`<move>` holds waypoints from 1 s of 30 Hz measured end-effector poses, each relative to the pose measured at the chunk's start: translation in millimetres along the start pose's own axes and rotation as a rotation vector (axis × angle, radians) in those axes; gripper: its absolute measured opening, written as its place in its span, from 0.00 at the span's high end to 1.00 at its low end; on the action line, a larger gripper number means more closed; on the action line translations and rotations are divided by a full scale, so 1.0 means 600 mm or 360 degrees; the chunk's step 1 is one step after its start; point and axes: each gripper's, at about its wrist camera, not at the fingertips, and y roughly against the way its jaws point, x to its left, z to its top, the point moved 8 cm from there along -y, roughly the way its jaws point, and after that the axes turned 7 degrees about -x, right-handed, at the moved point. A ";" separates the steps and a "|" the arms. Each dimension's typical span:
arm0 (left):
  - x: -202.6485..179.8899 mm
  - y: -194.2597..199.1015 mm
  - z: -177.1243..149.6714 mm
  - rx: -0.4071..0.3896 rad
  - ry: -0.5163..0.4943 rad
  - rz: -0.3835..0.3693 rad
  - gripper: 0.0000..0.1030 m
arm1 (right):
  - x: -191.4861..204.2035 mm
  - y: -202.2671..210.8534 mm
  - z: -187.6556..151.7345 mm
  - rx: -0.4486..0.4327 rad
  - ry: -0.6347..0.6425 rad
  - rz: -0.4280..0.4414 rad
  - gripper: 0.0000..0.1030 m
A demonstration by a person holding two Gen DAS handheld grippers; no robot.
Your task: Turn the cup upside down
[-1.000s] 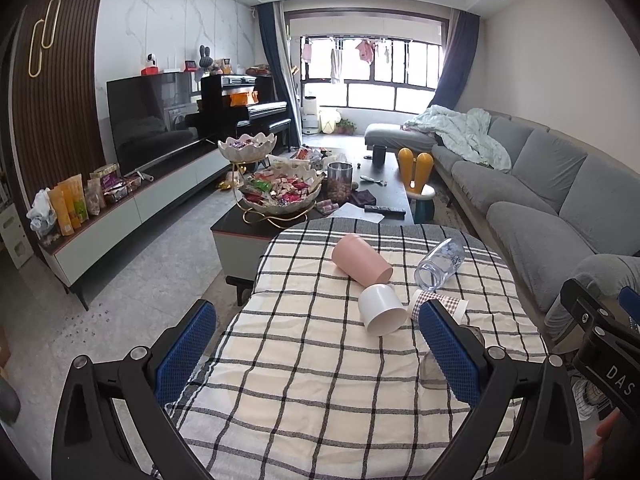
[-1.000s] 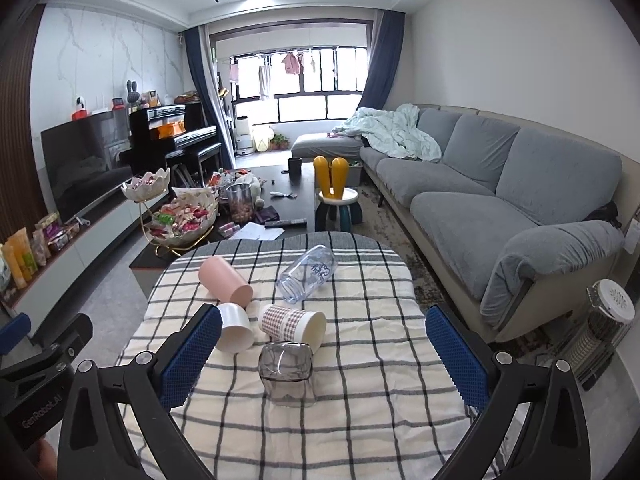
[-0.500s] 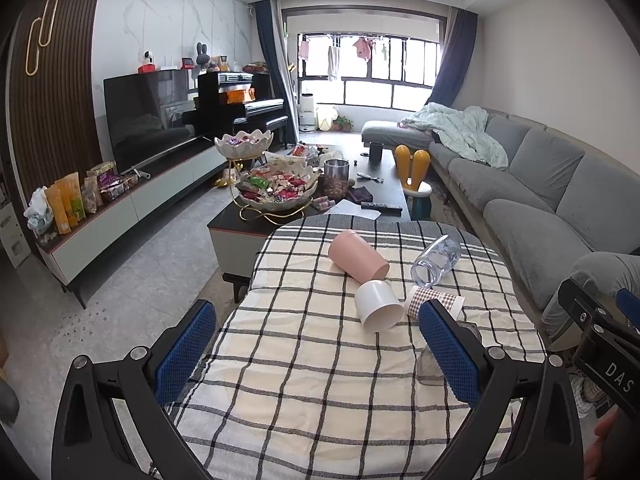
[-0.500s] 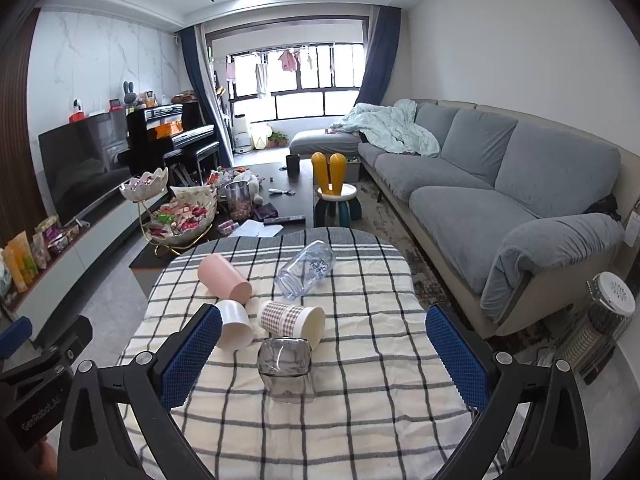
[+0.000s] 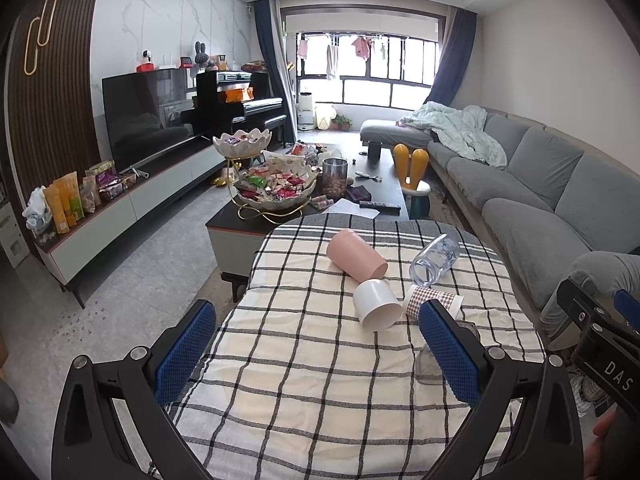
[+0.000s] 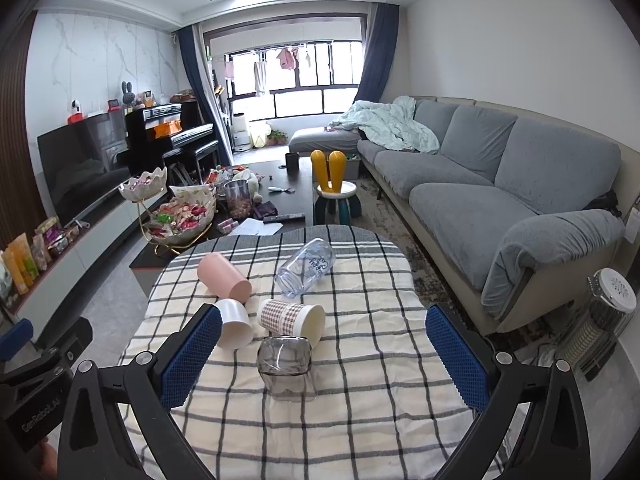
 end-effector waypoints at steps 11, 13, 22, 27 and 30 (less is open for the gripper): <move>0.000 0.000 0.000 0.0002 0.0001 -0.0003 0.00 | -0.001 -0.002 0.001 -0.0001 -0.0006 0.0000 0.01; 0.000 0.000 0.000 0.0003 0.0003 -0.0002 0.00 | -0.001 -0.002 0.001 0.0000 -0.0005 0.0000 0.01; 0.002 0.000 0.001 -0.0005 0.0000 -0.0005 0.00 | -0.002 -0.001 0.001 0.0001 -0.0006 0.0001 0.01; 0.004 -0.002 -0.001 0.0004 0.0005 -0.0007 0.00 | -0.002 -0.002 0.002 0.0002 -0.0006 0.0000 0.01; 0.005 -0.002 -0.001 0.0005 0.0005 -0.0009 0.00 | -0.003 -0.002 0.002 0.0001 -0.0007 0.0001 0.01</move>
